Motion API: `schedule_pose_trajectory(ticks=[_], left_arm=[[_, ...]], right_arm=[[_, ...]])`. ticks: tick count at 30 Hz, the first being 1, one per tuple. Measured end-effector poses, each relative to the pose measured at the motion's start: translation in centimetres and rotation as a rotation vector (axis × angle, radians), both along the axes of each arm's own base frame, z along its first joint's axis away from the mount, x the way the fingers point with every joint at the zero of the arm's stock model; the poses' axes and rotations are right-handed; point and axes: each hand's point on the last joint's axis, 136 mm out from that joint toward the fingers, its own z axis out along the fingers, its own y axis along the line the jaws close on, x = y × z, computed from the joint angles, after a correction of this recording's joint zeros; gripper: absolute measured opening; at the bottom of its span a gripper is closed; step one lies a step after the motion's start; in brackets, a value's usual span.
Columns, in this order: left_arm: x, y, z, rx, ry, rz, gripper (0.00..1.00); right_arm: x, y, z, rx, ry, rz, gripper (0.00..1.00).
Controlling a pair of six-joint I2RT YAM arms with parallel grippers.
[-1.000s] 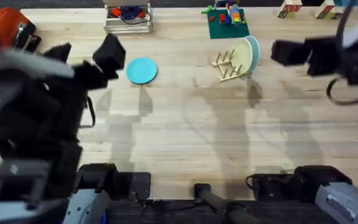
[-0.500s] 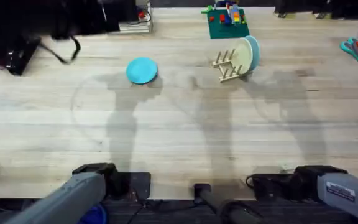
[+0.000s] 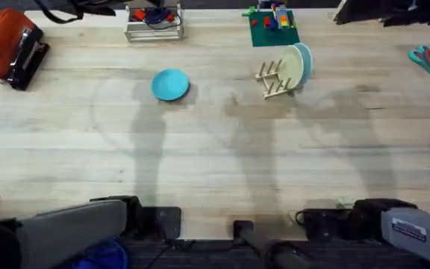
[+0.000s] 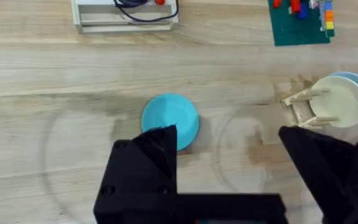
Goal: Pick up the plates from the table one by one and place each into a slot on the dish rack.
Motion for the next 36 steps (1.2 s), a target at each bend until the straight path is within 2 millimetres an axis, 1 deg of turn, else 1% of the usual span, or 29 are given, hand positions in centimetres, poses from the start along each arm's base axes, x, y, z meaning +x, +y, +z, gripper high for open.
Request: schedule_pose_trajectory(ticks=[15, 16, 17, 18, 19, 20, 22, 24, 26, 36], left_arm=[[-0.09, -0.20, -0.01, -0.010, 0.003, -0.006, 0.987], [-0.10, -0.26, 0.01, -0.014, 0.003, -0.008, 0.924], [-0.11, -0.31, 0.02, -0.017, 0.004, -0.008, 0.830], [-0.12, -0.33, 0.02, -0.019, 0.004, -0.008, 0.706], [-0.12, -0.35, 0.03, -0.019, 0.004, -0.010, 0.559], [-0.12, -0.36, 0.03, -0.020, 0.004, -0.010, 0.445], [-0.12, -0.37, 0.03, -0.019, 0.004, -0.011, 0.243], [-0.12, -0.38, 0.03, -0.021, 0.004, -0.011, 0.080], [-0.12, -0.39, 0.04, -0.020, 0.004, -0.012, 0.045], [-0.13, -0.41, 0.04, -0.022, 0.004, -0.012, 0.041]], right_arm=[[0.08, 0.00, 0.06, 0.000, -0.004, 0.000, 0.995], [0.08, 0.00, 0.06, 0.000, -0.004, 0.000, 0.995], [0.08, 0.00, 0.06, 0.000, -0.004, 0.000, 0.995], [0.08, 0.00, 0.06, 0.000, -0.004, 0.000, 0.995], [0.08, 0.00, 0.06, 0.000, -0.004, 0.000, 0.995], [0.08, 0.00, 0.06, 0.000, -0.004, 0.000, 0.995], [0.08, 0.00, 0.06, 0.000, -0.004, 0.000, 0.994], [0.08, 0.00, 0.07, 0.000, -0.004, 0.000, 0.993], [0.08, 0.00, 0.06, 0.000, -0.004, 0.000, 0.994], [0.35, 0.00, 0.30, 0.000, -0.019, 0.000, 0.995]])
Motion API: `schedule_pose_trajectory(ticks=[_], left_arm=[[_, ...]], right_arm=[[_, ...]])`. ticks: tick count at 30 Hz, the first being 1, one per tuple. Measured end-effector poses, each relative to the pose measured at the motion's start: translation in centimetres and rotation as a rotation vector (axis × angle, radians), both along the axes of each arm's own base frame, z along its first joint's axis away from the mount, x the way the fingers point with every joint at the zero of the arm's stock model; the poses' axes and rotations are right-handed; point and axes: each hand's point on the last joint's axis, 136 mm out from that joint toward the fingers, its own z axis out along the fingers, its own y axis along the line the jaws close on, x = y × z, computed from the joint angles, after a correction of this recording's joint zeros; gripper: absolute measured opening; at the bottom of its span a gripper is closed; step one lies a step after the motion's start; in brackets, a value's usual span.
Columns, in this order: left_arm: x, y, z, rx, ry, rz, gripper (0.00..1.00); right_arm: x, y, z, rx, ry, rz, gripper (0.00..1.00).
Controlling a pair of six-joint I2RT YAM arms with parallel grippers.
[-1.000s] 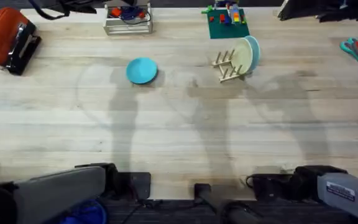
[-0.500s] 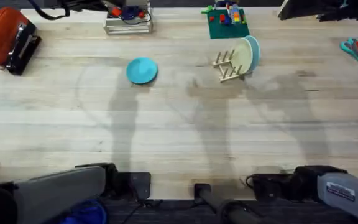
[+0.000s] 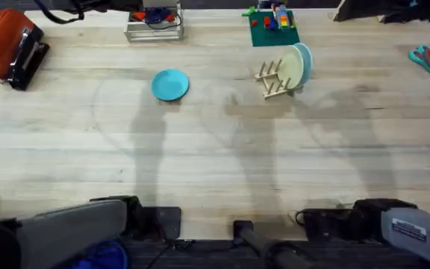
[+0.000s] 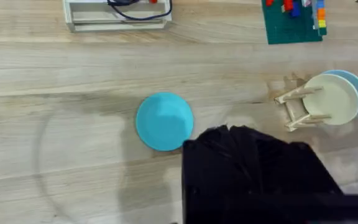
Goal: Pick up the plates from the table one by one and place each into a slot on the dish rack.
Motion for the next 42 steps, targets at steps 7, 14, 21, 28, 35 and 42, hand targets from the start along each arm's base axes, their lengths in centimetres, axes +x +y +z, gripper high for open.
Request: schedule_pose_trajectory(ticks=[7, 14, 21, 28, 35, 42], left_arm=[[0.0, -0.2, 0.1, -0.005, -0.003, -0.013, 0.040], [-0.1, -1.6, 0.2, -0.040, -0.018, -0.112, 0.040], [1.0, -2.3, -2.0, -0.079, 0.039, -0.162, 0.040], [1.3, -2.6, -3.0, -0.208, 0.055, -0.269, 0.040], [0.5, -1.0, -3.0, -0.342, 0.038, -0.335, 0.040], [1.2, -0.8, -3.7, -0.440, 0.012, -0.395, 0.040]], right_arm=[[0.0, 0.0, 0.0, 0.000, 0.000, 0.000, 0.995], [0.0, 0.0, 0.0, 0.000, 0.000, 0.000, 0.993], [0.0, 0.0, 0.0, 0.000, 0.000, 0.000, 0.994], [0.0, 0.0, 0.0, 0.000, 0.000, 0.000, 0.993], [0.0, 0.0, 0.0, 0.000, 0.000, 0.000, 0.995], [0.0, 0.0, 0.0, 0.000, 0.001, 0.000, 0.995]])
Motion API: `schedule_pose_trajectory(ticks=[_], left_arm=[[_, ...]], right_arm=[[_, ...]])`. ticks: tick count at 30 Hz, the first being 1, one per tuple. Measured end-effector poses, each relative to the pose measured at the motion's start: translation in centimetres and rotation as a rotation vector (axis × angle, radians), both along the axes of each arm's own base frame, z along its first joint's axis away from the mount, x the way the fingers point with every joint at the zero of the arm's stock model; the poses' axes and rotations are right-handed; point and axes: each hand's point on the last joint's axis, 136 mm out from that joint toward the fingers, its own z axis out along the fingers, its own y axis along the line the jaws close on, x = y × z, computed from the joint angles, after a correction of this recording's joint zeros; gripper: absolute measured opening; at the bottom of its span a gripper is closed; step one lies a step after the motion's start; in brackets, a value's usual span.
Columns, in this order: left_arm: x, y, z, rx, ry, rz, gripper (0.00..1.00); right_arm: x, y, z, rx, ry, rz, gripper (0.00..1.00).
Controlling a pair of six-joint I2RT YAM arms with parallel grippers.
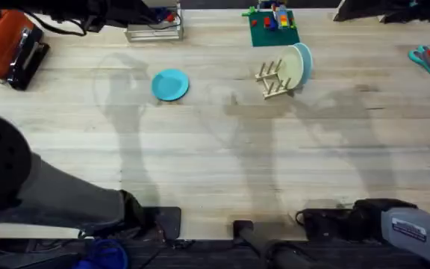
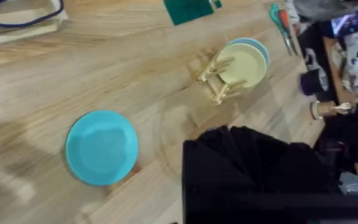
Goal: Pick up the plates from the table one by one and place each into a slot on the dish rack.
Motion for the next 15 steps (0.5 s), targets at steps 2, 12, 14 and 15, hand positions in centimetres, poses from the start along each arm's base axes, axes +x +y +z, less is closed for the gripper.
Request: schedule_pose_trajectory(ticks=[2, 12, 14, 15], left_arm=[[0.3, -0.1, -0.5, -0.018, 0.008, -0.011, 0.040], [1.4, 0.0, -3.7, -0.065, 0.078, -0.032, 0.039], [1.6, 0.0, -4.2, -0.068, 0.088, -0.034, 0.039], [1.6, 0.0, -4.4, -0.069, 0.091, -0.035, 0.039]], right_arm=[[0.0, 0.0, 0.0, 0.000, -0.001, 0.000, 0.995], [0.0, 0.0, 0.0, 0.000, 0.000, 0.000, 0.995], [0.0, 0.0, 0.0, 0.000, -0.001, 0.000, 0.995], [0.0, 0.0, 0.0, 0.000, -0.001, 0.000, 0.995]])
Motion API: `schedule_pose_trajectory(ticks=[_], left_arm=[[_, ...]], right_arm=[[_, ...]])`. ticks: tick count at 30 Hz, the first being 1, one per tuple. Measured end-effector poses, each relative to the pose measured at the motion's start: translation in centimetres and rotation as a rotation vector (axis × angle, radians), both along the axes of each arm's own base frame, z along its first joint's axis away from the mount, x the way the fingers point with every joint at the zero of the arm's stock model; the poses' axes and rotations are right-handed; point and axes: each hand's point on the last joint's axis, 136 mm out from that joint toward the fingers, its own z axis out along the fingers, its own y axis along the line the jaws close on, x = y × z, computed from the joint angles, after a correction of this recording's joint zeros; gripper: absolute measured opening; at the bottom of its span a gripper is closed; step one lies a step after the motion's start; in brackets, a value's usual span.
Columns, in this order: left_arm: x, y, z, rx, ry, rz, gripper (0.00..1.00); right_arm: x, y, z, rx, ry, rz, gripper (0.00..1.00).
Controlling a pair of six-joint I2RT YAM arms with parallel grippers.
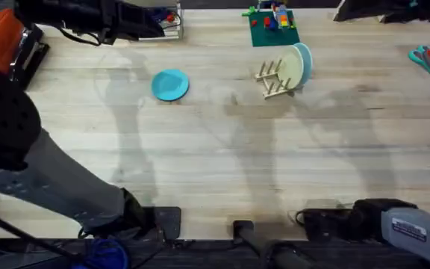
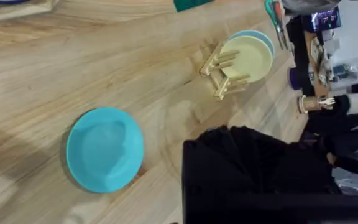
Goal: Pick up the plates from the table one by one and place each into a slot on the dish rack.
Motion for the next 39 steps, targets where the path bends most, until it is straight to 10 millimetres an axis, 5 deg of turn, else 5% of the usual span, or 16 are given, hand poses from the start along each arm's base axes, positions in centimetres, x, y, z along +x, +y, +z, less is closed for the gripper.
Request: schedule_pose_trajectory(ticks=[39], left_arm=[[0.7, 0.9, -5.3, 0.020, 0.118, -0.007, 0.038]], right_arm=[[0.0, 0.0, 0.0, 0.000, 0.000, 0.000, 0.995]])
